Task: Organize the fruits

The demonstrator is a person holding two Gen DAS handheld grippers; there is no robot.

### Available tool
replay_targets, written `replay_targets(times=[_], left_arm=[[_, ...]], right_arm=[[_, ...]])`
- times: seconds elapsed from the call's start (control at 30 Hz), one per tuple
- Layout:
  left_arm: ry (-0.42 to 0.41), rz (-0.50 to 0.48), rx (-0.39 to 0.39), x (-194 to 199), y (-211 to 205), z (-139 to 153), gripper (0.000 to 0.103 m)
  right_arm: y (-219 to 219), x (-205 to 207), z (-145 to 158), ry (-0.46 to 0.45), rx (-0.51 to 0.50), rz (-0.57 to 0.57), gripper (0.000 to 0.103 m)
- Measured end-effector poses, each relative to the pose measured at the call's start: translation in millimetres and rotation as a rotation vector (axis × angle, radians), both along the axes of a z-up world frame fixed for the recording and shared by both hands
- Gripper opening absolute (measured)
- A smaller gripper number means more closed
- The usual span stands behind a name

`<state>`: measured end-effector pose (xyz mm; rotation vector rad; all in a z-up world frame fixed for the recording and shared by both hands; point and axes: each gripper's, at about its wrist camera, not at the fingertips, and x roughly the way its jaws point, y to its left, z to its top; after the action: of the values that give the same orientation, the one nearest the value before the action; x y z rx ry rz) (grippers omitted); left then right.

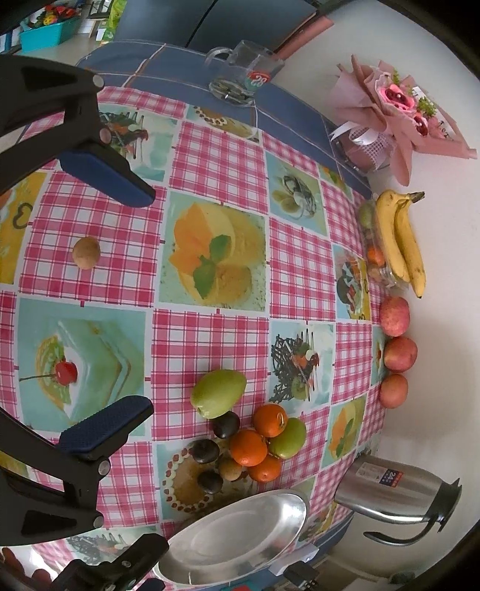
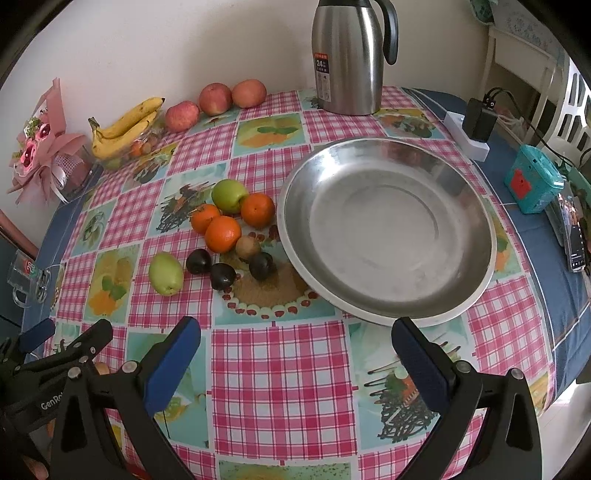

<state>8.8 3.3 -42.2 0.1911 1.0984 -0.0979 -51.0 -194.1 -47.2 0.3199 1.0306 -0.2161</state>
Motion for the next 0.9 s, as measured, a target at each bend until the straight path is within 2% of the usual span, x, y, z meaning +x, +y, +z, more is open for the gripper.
replay_targets(times=[0.9], left_arm=[[0.024,0.011,0.000,1.9,0.4,-5.6,0.103]], right_arm=[[2.0,1.5,-3.3,0.010,0.009,0.008,0.103]])
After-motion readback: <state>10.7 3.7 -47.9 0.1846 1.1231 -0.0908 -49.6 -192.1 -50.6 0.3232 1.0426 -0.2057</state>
